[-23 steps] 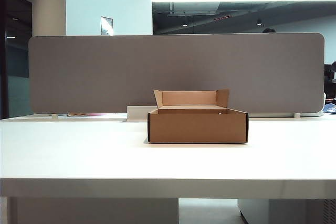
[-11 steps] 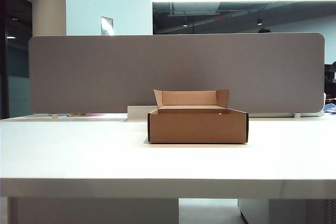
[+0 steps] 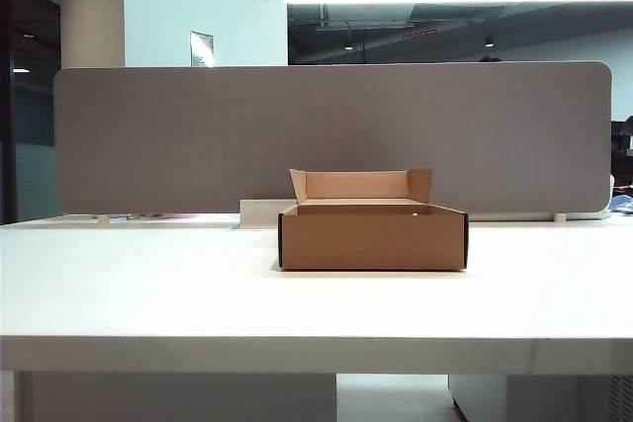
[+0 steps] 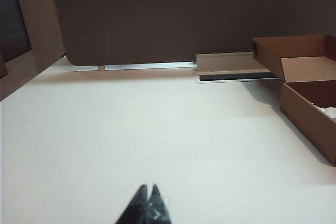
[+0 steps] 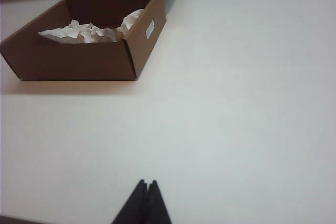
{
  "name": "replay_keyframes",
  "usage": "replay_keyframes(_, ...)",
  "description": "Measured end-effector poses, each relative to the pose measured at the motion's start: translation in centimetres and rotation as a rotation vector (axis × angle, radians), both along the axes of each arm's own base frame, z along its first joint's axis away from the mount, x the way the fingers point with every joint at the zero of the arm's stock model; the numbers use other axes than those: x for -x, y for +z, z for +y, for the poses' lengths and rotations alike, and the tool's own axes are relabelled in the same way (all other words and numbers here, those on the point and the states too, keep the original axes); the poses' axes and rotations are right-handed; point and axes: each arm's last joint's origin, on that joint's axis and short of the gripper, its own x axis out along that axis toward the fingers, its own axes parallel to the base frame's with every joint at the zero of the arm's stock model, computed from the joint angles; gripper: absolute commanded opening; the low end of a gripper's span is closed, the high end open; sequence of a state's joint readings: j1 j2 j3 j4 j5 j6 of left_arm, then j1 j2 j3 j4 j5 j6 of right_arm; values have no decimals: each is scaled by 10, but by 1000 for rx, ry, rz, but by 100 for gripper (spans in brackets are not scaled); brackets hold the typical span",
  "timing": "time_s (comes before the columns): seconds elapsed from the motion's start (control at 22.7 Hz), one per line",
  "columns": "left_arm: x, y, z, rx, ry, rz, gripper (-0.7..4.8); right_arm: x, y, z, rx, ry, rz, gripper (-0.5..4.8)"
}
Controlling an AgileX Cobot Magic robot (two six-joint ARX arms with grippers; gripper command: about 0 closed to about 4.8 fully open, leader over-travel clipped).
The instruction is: Pick up all the paper balls on the table and put them in the paper box.
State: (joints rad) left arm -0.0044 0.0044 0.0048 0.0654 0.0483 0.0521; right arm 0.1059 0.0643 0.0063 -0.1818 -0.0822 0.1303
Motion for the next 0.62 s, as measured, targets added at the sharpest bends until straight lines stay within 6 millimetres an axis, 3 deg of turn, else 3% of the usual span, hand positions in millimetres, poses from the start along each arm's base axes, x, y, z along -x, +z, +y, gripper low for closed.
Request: replay_keyframes(0.62, 0, 0, 0, 0, 0, 2, -6, 1, 10, -9, 76, -123, -128, -1)
